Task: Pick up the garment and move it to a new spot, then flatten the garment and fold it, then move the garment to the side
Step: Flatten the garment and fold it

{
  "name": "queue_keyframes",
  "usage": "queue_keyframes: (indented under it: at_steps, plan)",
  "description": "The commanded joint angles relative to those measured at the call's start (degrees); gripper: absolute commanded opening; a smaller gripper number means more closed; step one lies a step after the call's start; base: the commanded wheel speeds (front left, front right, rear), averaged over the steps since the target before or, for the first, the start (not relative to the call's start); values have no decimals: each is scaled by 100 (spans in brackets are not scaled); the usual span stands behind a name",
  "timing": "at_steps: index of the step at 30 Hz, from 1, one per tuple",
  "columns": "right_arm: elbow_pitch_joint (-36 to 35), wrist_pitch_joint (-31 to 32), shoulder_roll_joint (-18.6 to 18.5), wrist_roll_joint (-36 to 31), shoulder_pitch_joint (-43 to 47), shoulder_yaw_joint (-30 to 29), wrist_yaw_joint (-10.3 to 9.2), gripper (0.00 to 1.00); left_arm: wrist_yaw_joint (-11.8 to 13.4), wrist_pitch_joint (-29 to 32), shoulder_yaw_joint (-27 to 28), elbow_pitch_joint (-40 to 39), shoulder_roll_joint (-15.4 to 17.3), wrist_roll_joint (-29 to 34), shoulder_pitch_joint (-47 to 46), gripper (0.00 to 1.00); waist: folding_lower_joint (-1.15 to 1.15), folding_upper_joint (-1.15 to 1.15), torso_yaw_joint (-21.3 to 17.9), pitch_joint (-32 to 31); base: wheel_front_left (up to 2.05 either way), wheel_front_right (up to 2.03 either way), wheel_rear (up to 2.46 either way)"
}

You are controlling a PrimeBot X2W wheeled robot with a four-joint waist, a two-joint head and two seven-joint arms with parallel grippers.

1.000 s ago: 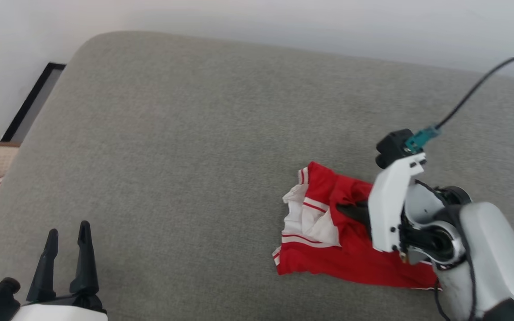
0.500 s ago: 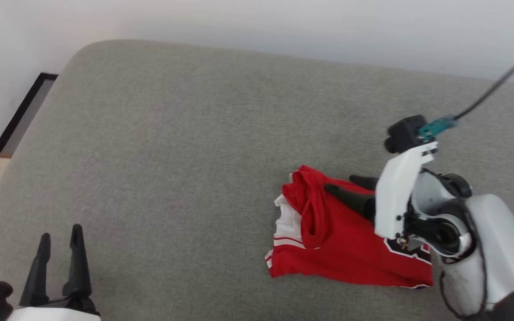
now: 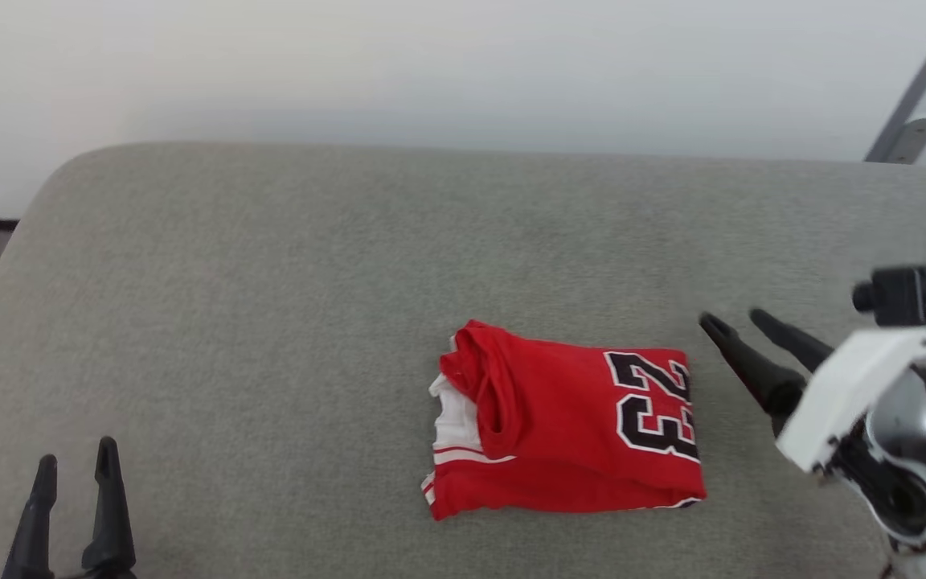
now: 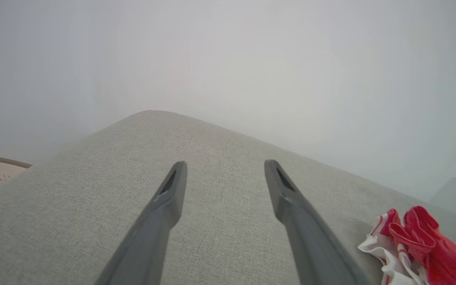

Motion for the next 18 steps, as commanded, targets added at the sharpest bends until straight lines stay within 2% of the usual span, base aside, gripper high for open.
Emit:
queue_keyframes:
  at_steps: [1,5,11,18]
  plan:
    - [-28,-100,-23,4,141,-19,1,100,-16,-27,19,-26,25,45,77,100,0,0,-131,-125,0,0,0]
    - [-81,-609,-88,-97,494,-167,1,100,-16,-27,26,-76,19,117,205,100,0,0,-290,-259,0,0,0]
    - [-60,-1659,-248,-387,807,-73,1,100,-16,-27,72,-143,-56,275,340,100,0,0,-482,-384,0,0,0]
    - [305,-2873,-490,-1144,919,111,1,100,-17,-27,36,-194,-20,462,409,100,0,0,-621,-452,0,0,0]
